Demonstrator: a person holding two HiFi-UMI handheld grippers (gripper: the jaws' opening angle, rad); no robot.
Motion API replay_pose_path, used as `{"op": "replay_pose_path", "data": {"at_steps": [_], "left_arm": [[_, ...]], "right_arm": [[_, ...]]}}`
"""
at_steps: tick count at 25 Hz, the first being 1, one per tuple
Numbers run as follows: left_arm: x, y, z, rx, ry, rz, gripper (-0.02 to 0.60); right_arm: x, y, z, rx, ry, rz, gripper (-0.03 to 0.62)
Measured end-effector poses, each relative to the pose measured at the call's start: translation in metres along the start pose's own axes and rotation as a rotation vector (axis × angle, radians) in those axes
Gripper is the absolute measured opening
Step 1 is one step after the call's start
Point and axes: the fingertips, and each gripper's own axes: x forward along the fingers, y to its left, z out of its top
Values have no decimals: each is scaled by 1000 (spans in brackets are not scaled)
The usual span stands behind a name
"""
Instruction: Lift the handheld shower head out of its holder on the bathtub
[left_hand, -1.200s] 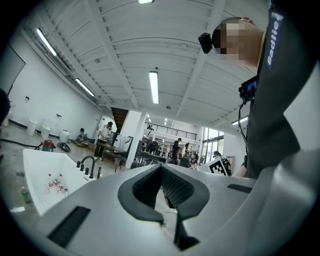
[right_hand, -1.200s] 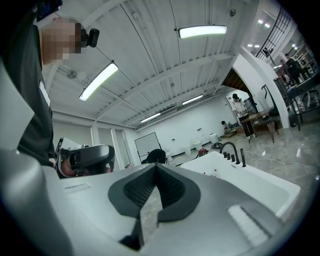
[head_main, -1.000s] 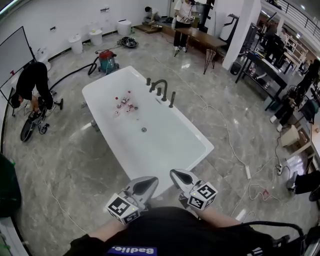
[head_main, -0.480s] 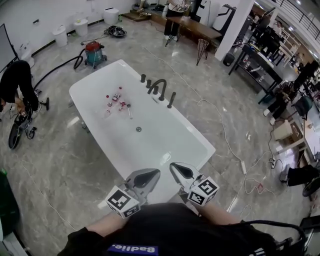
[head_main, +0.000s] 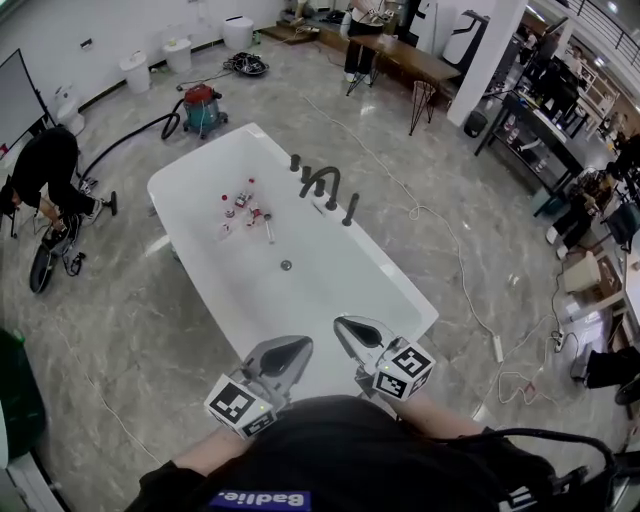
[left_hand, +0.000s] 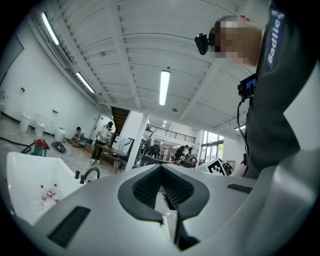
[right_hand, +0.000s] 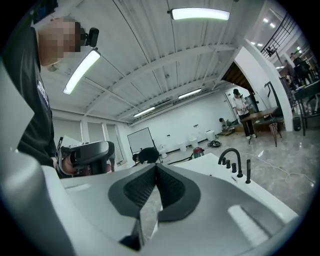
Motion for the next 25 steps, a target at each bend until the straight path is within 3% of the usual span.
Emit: {"op": "replay_pose_path", "data": {"at_steps": [7, 20, 25], "left_arm": [[41, 7, -4, 0, 19, 56, 3], [78, 46, -33, -69, 57, 120, 3], [85, 57, -33, -57, 59, 135, 3]], "right_arm": [[-4, -60, 2, 37, 35, 14, 2], [37, -192, 7, -57, 135, -40, 5], [59, -241, 4, -81, 174, -73, 18]]}}
